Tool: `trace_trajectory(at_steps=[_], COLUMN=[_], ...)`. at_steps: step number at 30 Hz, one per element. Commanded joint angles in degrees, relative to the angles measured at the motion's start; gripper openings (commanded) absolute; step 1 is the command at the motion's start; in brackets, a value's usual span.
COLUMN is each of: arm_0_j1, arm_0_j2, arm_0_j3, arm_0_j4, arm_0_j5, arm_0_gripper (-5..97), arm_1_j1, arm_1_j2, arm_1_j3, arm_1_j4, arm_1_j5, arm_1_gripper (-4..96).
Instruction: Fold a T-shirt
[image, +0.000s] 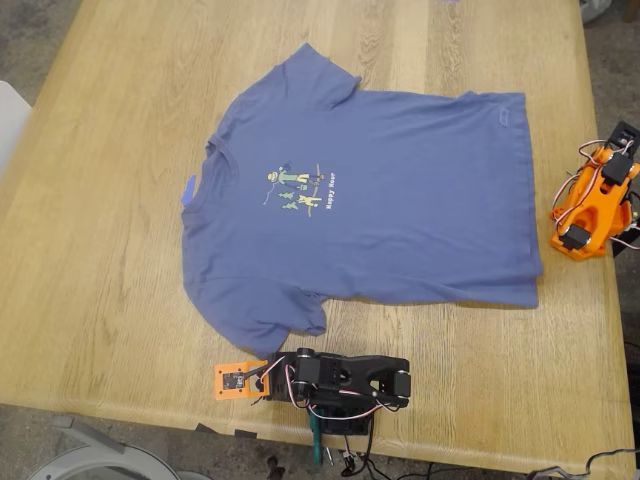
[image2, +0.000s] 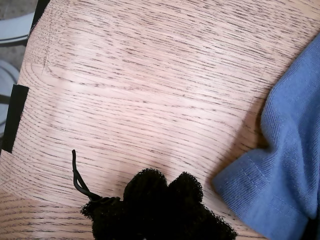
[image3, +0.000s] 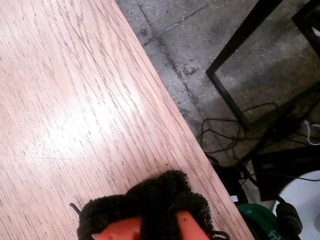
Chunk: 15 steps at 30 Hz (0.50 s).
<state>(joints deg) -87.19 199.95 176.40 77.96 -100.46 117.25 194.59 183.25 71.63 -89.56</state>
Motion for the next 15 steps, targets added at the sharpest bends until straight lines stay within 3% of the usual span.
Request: trace_trajectory(at_steps=[1,12,15], arm_0_j1=[0.4,0.2,0.4], arm_0_j2=[7.1,7.1,7.1], arm_0_j3=[-0.7,-3.9,-7.6], arm_0_j4=[-0.8,-4.7,-4.4], arm_0_j5=[-0.3,-1.1,1.7], arm_0_gripper=[0,0,5], arm_1_j1=[7.4,4.8,-0.3], arm_1_j2=[0.7,0.7,0.7], arm_1_j3=[4.0,-1.4,-7.1], arm_1_j4=[0.2,-0.4,-0.8], arm_1_j5=[-0.4,0.7,1.8], arm_1_gripper=[0.1,0.1,2.3])
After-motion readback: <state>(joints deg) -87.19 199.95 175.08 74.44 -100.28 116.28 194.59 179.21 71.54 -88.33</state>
